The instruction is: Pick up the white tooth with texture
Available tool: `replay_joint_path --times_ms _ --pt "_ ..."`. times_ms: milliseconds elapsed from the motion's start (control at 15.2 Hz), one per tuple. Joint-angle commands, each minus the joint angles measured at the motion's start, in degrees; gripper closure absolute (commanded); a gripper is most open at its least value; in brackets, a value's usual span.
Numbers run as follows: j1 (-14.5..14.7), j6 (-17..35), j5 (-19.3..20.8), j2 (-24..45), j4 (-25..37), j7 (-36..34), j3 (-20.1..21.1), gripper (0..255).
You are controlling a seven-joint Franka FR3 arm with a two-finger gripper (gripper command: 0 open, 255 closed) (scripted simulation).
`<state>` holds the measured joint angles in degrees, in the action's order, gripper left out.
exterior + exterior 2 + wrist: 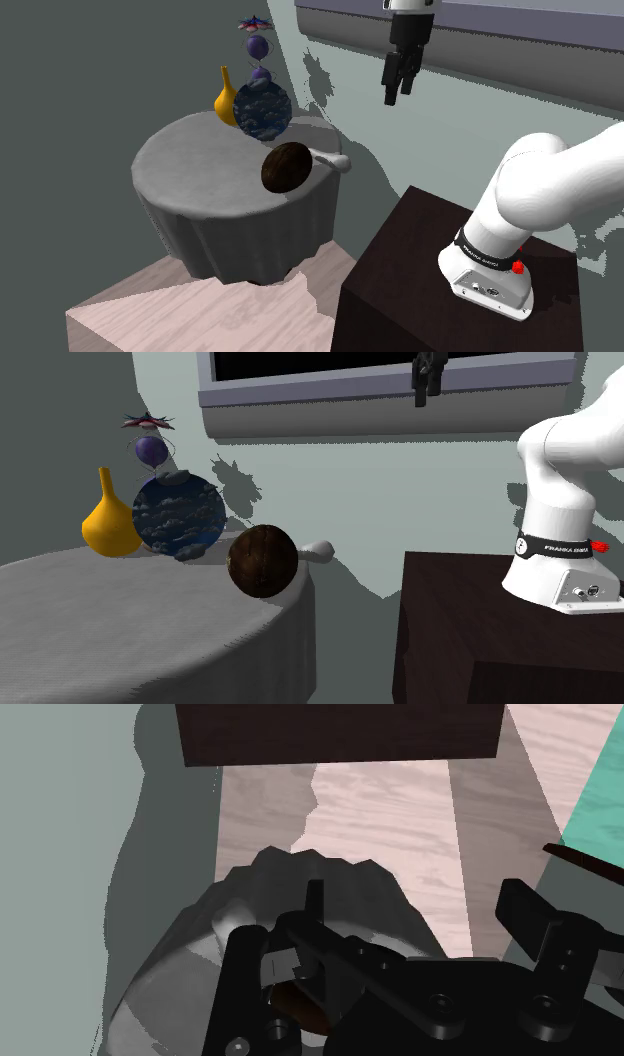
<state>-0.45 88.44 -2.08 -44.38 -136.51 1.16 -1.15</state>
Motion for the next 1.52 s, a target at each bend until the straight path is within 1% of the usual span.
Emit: replay_joint_path --times_ms 0,396,792,1122,1452 --pt "0.0 0.0 0.0 0.0 0.0 0.0 0.0 0" --pt "-1.0 10.8 1.3 8.7 -2.1 4.2 -3.7 0" --pt "-1.5 20.9 1.2 19.7 -1.2 8.7 -7.2 0" --pt "-1.6 28.1 -0.4 30.2 1.8 12.9 -9.9 0" --pt "-1.9 33.7 -3.7 41.3 6.8 17.7 -11.9 0"
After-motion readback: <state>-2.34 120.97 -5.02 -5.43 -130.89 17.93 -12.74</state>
